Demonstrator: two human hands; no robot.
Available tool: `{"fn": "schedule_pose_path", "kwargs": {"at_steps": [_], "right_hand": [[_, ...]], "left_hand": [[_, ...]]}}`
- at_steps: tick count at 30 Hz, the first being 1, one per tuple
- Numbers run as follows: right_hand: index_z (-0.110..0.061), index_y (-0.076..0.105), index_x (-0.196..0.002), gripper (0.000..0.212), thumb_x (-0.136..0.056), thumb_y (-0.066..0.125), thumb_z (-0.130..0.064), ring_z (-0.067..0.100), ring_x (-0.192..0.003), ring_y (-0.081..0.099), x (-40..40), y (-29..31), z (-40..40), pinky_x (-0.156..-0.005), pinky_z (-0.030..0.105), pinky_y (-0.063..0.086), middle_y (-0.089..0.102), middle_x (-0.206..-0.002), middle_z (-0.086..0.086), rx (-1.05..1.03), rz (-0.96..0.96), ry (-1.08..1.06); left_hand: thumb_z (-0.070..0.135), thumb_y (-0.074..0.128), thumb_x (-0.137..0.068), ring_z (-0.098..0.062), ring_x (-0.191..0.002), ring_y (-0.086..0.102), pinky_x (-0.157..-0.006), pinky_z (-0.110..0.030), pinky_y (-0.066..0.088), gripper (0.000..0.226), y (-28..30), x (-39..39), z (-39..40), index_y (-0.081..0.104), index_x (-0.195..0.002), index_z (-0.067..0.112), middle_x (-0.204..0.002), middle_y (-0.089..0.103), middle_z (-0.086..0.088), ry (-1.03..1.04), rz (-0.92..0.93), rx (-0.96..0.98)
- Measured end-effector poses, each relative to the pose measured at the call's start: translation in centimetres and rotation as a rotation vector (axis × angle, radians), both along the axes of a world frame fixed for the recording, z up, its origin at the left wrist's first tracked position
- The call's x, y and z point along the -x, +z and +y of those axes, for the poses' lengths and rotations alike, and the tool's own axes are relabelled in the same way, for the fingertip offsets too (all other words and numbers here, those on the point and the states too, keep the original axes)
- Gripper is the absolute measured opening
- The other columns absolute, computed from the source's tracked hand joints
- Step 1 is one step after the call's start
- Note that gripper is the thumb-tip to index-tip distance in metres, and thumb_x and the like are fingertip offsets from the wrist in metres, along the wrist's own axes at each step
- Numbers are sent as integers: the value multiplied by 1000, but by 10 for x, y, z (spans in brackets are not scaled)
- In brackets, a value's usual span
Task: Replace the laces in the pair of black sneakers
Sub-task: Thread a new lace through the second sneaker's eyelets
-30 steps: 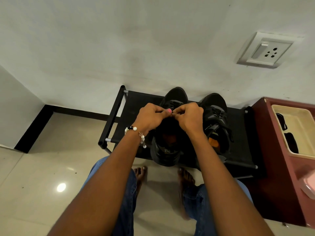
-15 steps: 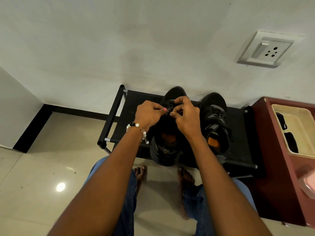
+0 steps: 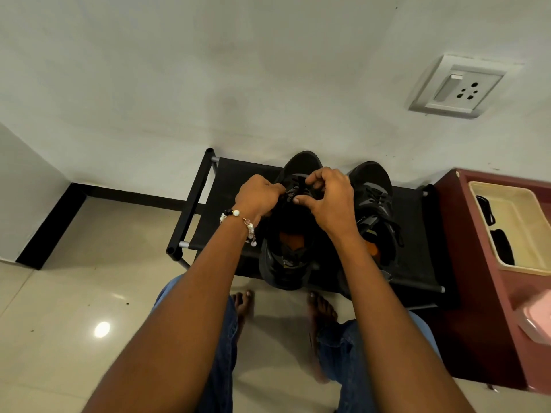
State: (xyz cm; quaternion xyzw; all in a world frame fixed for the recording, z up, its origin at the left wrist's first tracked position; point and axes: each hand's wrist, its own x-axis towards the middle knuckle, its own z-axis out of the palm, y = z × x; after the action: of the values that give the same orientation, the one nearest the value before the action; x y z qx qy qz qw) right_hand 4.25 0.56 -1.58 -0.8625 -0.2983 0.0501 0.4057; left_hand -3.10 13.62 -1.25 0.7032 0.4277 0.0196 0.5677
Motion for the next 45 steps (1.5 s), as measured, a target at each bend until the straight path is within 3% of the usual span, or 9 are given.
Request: {"fn": "schedule_pose_path", "kwargs": {"at_steps": [4, 13, 19, 26, 30, 34, 38, 42, 45], "right_hand": [[-10, 58, -84, 41, -70, 86, -37, 14, -64, 53, 3, 12, -14, -64, 34, 50, 57, -72, 1, 189, 205, 70], [0, 55, -100, 26, -96, 56, -26, 40, -94, 60, 36, 1, -16, -65, 34, 40, 60, -104, 20, 553, 101, -22], [-6, 46, -83, 19, -96, 52, -19, 37, -85, 58, 39, 3, -13, -64, 33, 37, 61, -99, 19, 527, 171, -84], [-4, 53, -90, 15, -94, 51, -19, 37, -87, 59, 37, 0, -9, -65, 33, 41, 58, -94, 16, 456, 284, -148], [-5, 50, -89, 13, -93, 53, -17, 27, -75, 50, 36, -1, -10, -64, 32, 41, 50, -86, 10, 445, 331, -163], [-6, 47, -83, 14, -92, 53, -15, 19, -61, 44, 35, -1, -9, -62, 31, 40, 45, -74, 4, 431, 350, -170], [-11, 40, -70, 27, -93, 53, -15, 17, -58, 42, 34, 0, -8, -59, 30, 38, 43, -70, 2, 431, 357, -174], [-14, 39, -68, 30, -93, 55, -17, 18, -63, 45, 34, 0, -7, -60, 30, 38, 43, -71, 1, 381, 384, -214], [-10, 43, -76, 23, -93, 56, -18, 14, -59, 39, 34, 0, -6, -63, 29, 38, 40, -71, 0, 355, 404, -242]], "left_hand": [[17, 50, -96, -26, -86, 69, -79, -40, 58, 19, 10, 2, -1, 63, -91, 5, -90, 69, -9, 178, -99, 185], [13, 49, -98, -15, -47, 49, -57, -33, 53, 14, 39, 19, 17, 51, -85, 10, -61, 54, -4, 723, -896, 621], [20, 63, -92, -11, -76, 59, -75, -26, 49, 9, 23, 19, 17, 69, -93, 13, -84, 67, 0, -79, -327, -538], [26, 66, -90, -23, -98, 61, -92, -38, 49, 16, 14, 11, 11, 74, -92, 12, -92, 70, -8, -460, 80, -646], [26, 62, -94, -15, -91, 61, -77, -23, 41, 20, 18, 13, 9, 73, -88, 10, -97, 70, -6, -180, -81, -319], [21, 46, -102, -20, -80, 71, -45, -19, 35, 26, 31, 14, 14, 58, -81, 13, -88, 73, -10, 299, -481, 452], [27, 40, -104, -10, -58, 62, -46, -17, 33, 26, 42, 19, 24, 51, -82, 19, -71, 68, 2, 515, -895, 839], [22, 55, -97, -6, -49, 48, -47, -18, 33, 8, 40, 20, 19, 51, -104, 22, -66, 64, 4, 319, -615, 257], [24, 70, -88, -6, -71, 63, -67, -17, 47, 42, 25, 18, 14, 48, -124, 28, -75, 64, 5, -118, -253, -344]]}}
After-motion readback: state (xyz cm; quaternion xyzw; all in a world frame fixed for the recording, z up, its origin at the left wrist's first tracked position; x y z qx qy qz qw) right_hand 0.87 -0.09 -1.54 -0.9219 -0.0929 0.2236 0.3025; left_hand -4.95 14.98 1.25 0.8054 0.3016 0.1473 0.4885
